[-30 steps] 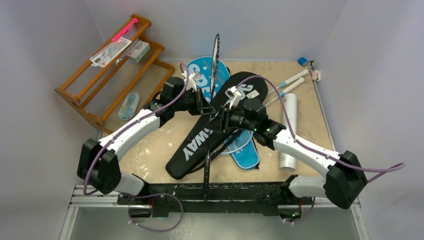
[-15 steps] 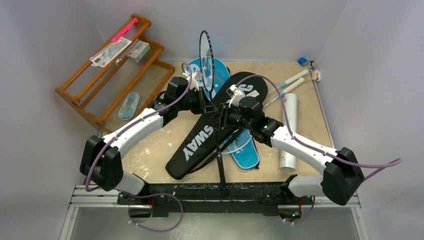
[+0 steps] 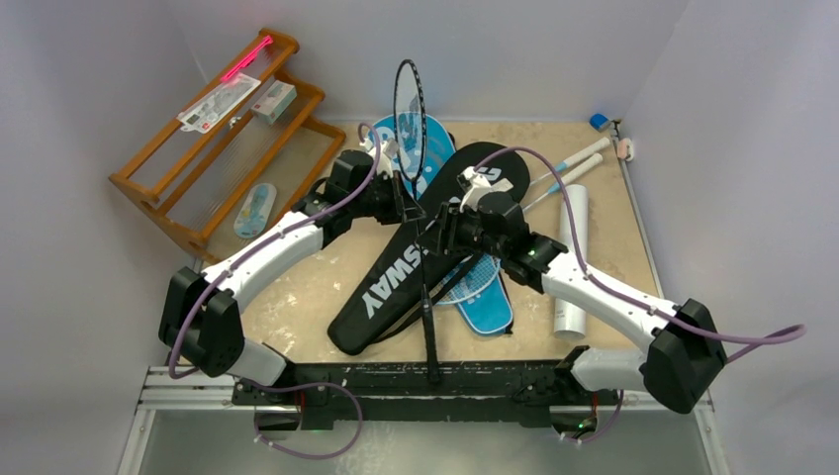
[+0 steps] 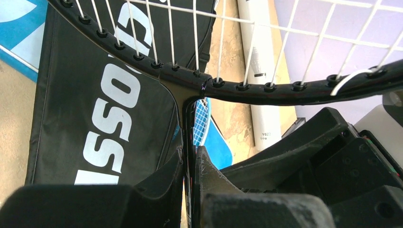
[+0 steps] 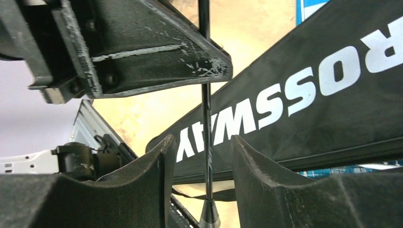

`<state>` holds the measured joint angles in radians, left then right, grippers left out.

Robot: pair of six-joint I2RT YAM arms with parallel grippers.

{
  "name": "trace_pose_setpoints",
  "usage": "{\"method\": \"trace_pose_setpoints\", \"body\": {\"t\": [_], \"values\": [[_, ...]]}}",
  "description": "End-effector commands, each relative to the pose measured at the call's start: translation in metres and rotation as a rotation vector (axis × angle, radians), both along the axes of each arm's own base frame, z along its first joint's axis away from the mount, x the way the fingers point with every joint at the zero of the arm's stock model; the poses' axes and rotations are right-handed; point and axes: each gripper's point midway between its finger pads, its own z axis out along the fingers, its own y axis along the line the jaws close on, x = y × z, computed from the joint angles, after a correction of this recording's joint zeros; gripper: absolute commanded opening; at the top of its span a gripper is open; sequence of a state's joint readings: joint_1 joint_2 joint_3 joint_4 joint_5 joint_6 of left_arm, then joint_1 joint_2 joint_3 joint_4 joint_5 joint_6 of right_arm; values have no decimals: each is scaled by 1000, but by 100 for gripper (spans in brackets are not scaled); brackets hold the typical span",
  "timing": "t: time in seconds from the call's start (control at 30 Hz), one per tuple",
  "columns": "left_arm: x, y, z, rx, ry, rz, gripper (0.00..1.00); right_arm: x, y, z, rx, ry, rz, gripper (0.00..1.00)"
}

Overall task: Pack up the badminton gear
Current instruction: Pick up the racket from the center of the board.

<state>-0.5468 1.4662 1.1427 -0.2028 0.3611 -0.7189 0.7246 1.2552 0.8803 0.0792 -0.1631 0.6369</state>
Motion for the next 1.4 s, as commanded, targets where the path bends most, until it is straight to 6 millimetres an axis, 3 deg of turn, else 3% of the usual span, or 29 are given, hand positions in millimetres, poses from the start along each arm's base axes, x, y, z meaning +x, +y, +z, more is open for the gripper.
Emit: {"method": "trace_pose_setpoints", "body": {"t": [0.0, 0.17, 0.27, 0.3, 0.37, 0.4, 0.47, 0.5, 0.6, 0.73, 0.8, 0.87, 0.93, 1.1, 1.2, 1.37], "values": [[5, -12, 32, -65, -77, -28, 0, 10, -5, -12, -60, -8, -31, 47], [-1, -18, 37, -104, -70, -67, 0, 12, 8, -20, -56, 30, 9, 40], [-4, -18, 37, -102, -68, -73, 0, 15, 10, -21, -55, 34, 5, 31], [-5, -17, 37, -100, -67, -73, 1, 14, 10, -22, -57, 38, 7, 23], [-7, -16, 35, -94, -65, -80, 9, 8, 10, -27, -56, 81, 14, 7], [-9, -16, 34, -90, -68, -88, 21, 7, 8, -29, -55, 95, 5, 1], [-13, -15, 32, -81, -79, -111, 45, 6, 3, -35, -65, 120, -20, 0], [-16, -12, 32, -72, -91, -124, 52, 6, 0, -38, -65, 137, -31, 0], [-27, 0, 25, -11, -125, -146, 60, 7, -12, -46, -58, 187, -61, 0], [-40, 31, 15, 98, -164, -81, 70, 8, -29, -45, -76, 168, -104, 0], [-35, 56, 15, 158, -206, 48, 74, 7, -36, -43, -92, 151, -119, 0], [-26, 95, 9, 242, -183, 276, 79, 6, -43, -40, -105, 137, -133, 0], [-34, 119, -1, 276, -141, 390, 80, 5, -49, -38, -113, 128, -150, 0], [-48, 121, -2, 253, -227, 321, 81, -1, -60, -34, -124, 111, -172, 0], [-44, 128, -13, 350, -208, 316, 78, -6, -65, -33, -123, 113, -176, 0], [-30, 121, -19, 518, -177, 189, 76, -18, -70, -33, -113, 130, -168, 0]]}}
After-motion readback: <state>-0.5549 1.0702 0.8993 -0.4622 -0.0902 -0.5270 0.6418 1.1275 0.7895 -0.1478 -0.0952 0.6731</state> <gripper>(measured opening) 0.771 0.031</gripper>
